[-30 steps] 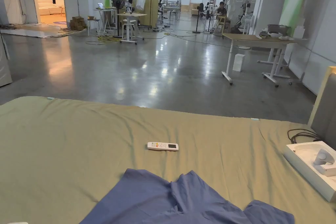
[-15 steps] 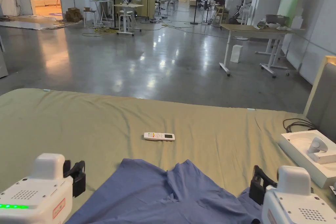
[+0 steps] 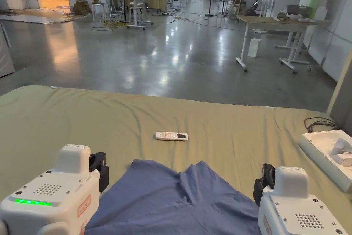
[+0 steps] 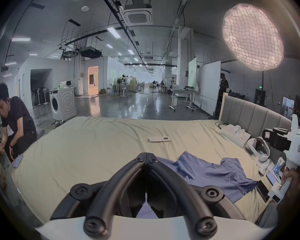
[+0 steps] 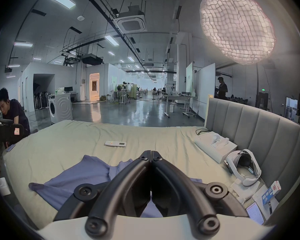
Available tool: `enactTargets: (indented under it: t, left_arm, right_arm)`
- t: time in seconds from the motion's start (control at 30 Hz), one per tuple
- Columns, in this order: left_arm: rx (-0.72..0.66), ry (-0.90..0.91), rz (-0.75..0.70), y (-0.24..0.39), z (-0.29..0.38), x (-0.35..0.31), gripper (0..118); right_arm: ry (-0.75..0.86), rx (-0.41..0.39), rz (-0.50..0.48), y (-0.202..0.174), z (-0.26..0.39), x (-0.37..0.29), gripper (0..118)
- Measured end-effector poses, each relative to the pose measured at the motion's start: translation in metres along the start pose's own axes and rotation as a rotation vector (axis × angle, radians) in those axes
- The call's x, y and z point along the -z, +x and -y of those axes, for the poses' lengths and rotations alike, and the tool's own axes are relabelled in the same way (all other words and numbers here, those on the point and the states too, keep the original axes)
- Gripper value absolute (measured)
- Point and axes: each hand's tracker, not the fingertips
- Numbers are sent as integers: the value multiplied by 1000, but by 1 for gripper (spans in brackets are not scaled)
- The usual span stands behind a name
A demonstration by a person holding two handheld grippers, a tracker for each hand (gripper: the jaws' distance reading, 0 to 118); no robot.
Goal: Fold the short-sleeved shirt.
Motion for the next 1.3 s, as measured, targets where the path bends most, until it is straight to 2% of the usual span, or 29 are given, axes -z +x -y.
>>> enactTargets:
  t: [0.23,0.43,0.47,0.5,0.53,0.6,0.63,0.97,1.07,1.1,1.2,1.23,1.3]
  left_arm:
    - [-34,-270,-84,-78,33,4,2]
    - [-99,-540,-131,-135,85,26,3]
    - [-116,-573,-131,-142,93,31,6]
    - [-124,-596,-142,-148,100,35,14]
    - [-137,-627,-141,-153,106,40,31]
    - [-165,-674,-132,-162,117,49,50]
    - [-174,-672,-138,-164,121,51,53]
    - [-263,-743,-197,-181,158,94,53]
    - [-261,-770,-209,-178,166,105,47]
    - [-245,-773,-217,-175,168,107,44]
    - [-186,-752,-240,-161,166,105,21]
    - [-176,-746,-231,-156,166,106,7]
    - [-155,-747,-218,-149,167,108,7]
  right_arm:
    - [-52,-19,-28,-7,13,12,0]
    - [-123,0,-46,-15,26,24,0]
    - [-139,0,-51,-16,28,26,0]
    - [-151,0,-61,-17,30,27,0]
    - [-161,-2,-69,-18,32,28,0]
    - [-176,-18,-70,-20,34,30,0]
    - [-183,-26,-68,-22,35,30,0]
    - [-241,-40,-68,-25,47,45,0]
    - [-257,-43,-67,-26,49,48,0]
    - [-260,-42,-67,-26,50,49,0]
    - [-270,-46,-66,-27,52,51,0]
    - [-273,-49,-67,-27,53,52,0]
    - [-281,-52,-66,-28,53,53,0]
